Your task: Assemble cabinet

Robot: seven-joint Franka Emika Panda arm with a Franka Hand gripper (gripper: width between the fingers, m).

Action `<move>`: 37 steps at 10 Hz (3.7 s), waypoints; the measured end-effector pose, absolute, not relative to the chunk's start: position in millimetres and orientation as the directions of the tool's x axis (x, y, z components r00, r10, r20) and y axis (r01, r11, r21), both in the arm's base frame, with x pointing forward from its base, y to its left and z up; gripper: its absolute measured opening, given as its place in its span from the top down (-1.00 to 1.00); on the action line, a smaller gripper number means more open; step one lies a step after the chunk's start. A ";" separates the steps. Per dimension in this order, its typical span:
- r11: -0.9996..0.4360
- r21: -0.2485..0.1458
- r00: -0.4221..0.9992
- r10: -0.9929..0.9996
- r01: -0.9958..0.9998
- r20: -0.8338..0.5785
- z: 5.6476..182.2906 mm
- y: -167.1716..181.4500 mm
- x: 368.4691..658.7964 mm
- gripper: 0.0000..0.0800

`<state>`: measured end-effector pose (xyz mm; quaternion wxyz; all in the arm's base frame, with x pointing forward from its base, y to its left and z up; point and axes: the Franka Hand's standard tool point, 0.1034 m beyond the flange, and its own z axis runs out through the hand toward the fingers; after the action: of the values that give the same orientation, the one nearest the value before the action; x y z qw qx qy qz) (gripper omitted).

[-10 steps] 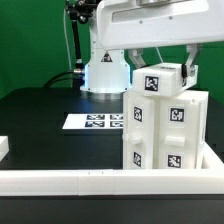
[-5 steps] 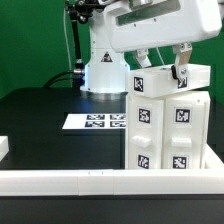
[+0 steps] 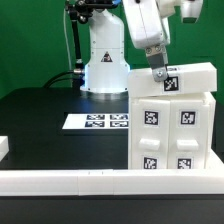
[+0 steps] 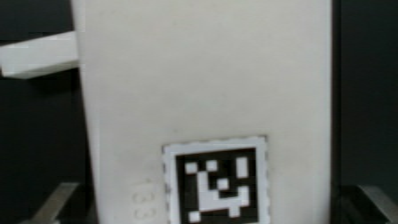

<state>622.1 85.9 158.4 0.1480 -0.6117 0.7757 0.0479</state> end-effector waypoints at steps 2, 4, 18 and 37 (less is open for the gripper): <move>0.296 -0.093 -0.258 -0.921 -0.951 -0.293 158.4 86.9 622.3 -0.40; 0.288 -0.094 -0.251 -0.923 -0.953 -0.292 157.6 87.5 621.8 -0.57; -0.855 -0.159 0.869 -0.478 -0.493 -0.127 185.9 116.2 617.2 -0.62; -0.391 0.069 0.391 0.920 0.918 0.015 167.3 113.2 623.3 -0.62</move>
Offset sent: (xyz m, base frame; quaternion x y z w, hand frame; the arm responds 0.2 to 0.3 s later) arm 0.0000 0.0000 0.0000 0.0000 0.0000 0.0000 1.0000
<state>623.3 113.2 167.3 -0.0245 -0.8335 -0.5514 -0.0254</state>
